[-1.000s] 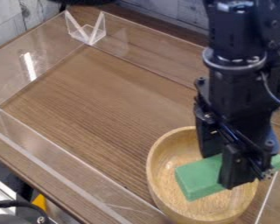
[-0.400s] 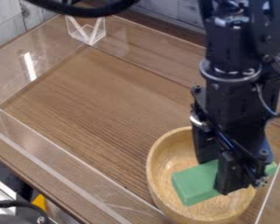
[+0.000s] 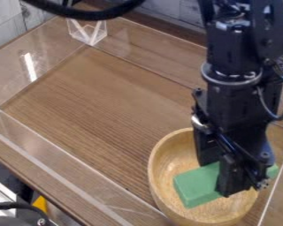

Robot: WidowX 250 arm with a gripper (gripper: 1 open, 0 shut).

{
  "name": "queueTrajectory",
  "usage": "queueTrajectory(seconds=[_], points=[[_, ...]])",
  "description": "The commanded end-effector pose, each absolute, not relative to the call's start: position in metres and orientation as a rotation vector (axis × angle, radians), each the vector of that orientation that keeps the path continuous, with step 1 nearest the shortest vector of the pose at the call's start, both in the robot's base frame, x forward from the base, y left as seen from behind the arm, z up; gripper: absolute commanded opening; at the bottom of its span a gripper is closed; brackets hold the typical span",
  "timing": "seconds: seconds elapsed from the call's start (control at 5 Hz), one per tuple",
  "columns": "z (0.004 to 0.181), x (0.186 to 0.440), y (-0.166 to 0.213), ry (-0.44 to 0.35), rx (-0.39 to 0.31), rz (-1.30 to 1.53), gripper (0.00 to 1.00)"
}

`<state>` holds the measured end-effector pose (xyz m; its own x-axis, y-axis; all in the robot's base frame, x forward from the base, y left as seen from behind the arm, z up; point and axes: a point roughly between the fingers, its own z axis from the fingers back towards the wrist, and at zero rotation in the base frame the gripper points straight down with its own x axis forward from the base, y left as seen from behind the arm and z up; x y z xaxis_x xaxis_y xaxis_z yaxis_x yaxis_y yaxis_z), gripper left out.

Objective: Put the green block in the brown bowl

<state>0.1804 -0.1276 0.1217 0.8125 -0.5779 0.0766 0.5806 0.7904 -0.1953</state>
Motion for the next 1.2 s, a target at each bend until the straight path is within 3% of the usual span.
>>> queueTrajectory(seconds=[0.0,1.0], points=[[0.125,0.186,-0.127,-0.037,-0.214,-0.604,0.0],[0.114,0.19,-0.125,-0.023,-0.205,-0.555,0.0]])
